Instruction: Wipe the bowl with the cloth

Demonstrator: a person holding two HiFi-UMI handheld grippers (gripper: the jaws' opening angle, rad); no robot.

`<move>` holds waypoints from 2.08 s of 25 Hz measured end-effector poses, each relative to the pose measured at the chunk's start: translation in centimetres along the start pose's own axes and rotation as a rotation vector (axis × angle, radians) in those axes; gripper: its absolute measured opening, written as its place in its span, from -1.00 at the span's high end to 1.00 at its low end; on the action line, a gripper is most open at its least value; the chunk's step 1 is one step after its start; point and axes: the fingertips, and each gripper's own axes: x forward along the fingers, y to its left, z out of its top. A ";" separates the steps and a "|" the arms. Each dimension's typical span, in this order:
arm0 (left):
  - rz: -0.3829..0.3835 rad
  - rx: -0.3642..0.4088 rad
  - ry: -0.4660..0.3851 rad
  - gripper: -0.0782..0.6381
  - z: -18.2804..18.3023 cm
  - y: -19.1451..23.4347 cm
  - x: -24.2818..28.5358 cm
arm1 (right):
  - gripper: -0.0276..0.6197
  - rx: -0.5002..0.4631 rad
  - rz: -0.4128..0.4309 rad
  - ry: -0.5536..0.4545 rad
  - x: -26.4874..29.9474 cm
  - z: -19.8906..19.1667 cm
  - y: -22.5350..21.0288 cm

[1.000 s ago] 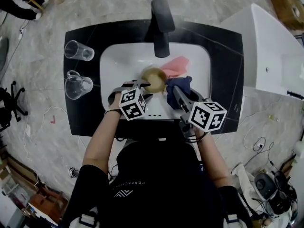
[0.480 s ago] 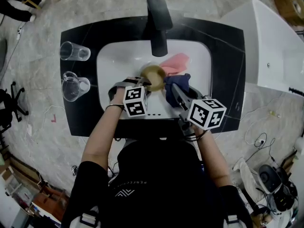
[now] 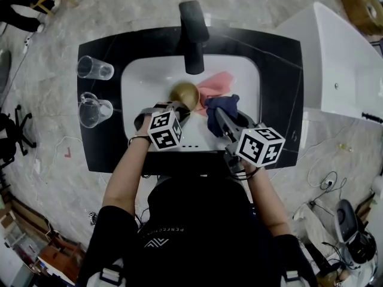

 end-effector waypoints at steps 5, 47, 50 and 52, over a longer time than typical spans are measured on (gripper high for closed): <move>0.052 -0.113 -0.095 0.73 2.0 0.4 -2.4 | 0.62 -0.029 0.044 -0.018 -1.2 1.1 1.0; -0.019 -0.542 -0.874 0.74 16.1 -7.9 -18.7 | 0.62 -0.467 0.494 -0.137 -10.6 4.8 13.6; -0.020 -0.509 -0.885 0.74 16.6 -8.4 -19.6 | 0.62 -0.488 0.506 -0.148 -10.7 5.4 13.9; -0.026 -0.475 -0.881 0.74 17.0 -8.8 -20.1 | 0.62 -0.498 0.507 -0.159 -10.8 5.9 14.0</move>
